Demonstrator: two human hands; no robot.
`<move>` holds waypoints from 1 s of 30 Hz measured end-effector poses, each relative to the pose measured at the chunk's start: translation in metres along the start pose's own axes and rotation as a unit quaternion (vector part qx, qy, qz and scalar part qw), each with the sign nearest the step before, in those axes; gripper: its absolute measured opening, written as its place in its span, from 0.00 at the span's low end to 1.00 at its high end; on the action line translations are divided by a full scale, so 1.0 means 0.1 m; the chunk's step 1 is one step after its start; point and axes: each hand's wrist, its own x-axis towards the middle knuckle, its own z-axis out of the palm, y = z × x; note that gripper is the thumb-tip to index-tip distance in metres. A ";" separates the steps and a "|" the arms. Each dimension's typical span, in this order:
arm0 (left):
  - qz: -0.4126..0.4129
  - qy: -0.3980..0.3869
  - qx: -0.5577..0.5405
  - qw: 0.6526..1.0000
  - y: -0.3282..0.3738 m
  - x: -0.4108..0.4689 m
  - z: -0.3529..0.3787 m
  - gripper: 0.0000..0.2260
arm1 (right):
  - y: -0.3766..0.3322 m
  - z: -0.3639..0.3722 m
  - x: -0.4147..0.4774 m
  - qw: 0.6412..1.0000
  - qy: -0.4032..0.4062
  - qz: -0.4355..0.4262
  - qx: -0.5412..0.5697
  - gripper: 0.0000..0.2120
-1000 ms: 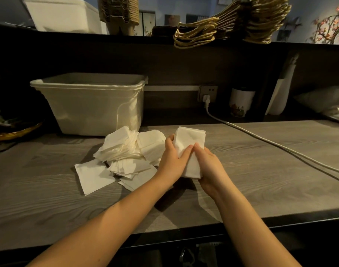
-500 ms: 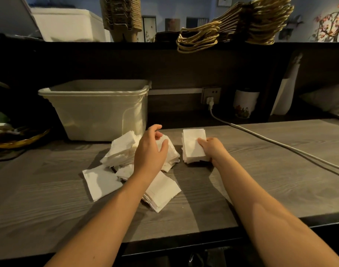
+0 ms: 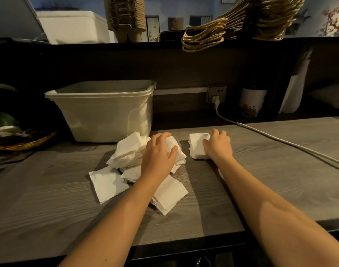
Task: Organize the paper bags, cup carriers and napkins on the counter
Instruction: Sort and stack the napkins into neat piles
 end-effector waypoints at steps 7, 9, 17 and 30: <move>-0.017 -0.024 0.010 1.000 0.01 0.00 0.01 0.20 | -0.12 0.11 -0.13 0.964 -0.043 -0.226 -0.131 0.21; -0.020 -0.032 0.017 0.999 0.02 -0.01 0.01 0.21 | -0.09 0.15 -0.16 0.960 -0.086 -0.217 -0.157 0.24; -0.015 -0.074 0.060 0.995 -0.02 -0.01 0.01 0.21 | -0.07 0.17 -0.16 0.969 -0.063 -0.214 -0.110 0.22; 0.000 -0.068 0.066 0.995 -0.05 0.00 -0.02 0.18 | 0.05 -0.43 -0.37 0.889 0.038 0.000 0.457 0.15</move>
